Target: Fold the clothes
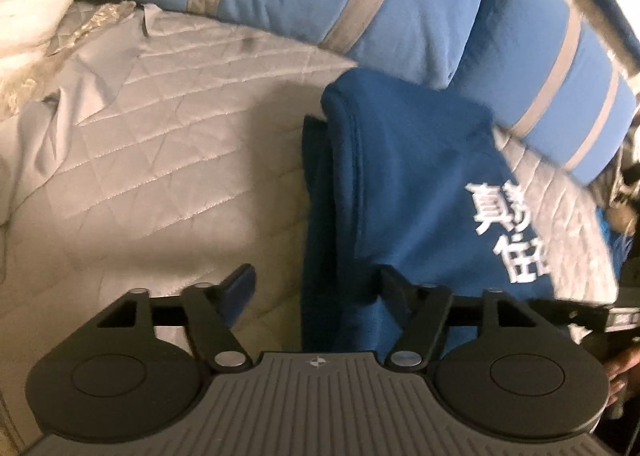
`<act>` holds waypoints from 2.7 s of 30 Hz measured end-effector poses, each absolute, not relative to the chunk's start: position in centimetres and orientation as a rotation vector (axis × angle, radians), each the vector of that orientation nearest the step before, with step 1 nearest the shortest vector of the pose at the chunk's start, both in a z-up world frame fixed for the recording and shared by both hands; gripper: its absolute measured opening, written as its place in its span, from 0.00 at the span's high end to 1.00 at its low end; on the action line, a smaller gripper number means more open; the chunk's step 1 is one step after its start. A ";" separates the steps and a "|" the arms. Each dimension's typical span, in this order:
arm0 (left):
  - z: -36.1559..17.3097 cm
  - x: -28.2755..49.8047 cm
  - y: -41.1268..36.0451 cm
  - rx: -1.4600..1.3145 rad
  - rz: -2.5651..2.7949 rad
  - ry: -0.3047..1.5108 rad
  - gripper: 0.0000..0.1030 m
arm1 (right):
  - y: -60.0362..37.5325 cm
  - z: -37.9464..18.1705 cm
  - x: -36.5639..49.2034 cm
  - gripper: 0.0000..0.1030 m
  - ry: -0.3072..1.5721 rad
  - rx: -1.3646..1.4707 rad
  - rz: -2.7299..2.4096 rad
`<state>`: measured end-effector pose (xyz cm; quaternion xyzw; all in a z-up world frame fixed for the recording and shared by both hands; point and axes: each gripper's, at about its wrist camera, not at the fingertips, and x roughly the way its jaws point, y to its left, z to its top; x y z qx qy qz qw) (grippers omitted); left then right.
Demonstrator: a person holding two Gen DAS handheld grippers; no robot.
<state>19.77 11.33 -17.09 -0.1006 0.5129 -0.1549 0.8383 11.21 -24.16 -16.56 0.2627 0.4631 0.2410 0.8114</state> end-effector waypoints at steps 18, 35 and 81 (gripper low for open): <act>-22.0 22.4 14.7 -0.630 -0.562 1.287 0.16 | -24.2 -16.5 11.3 0.02 0.990 0.567 0.514; -26.1 22.5 12.8 -0.866 -0.724 1.325 0.68 | -24.3 -16.3 11.8 0.01 0.983 0.586 0.532; -14.0 17.3 15.7 -0.670 -0.691 1.013 0.79 | -23.9 -10.7 27.4 0.82 0.780 0.773 0.567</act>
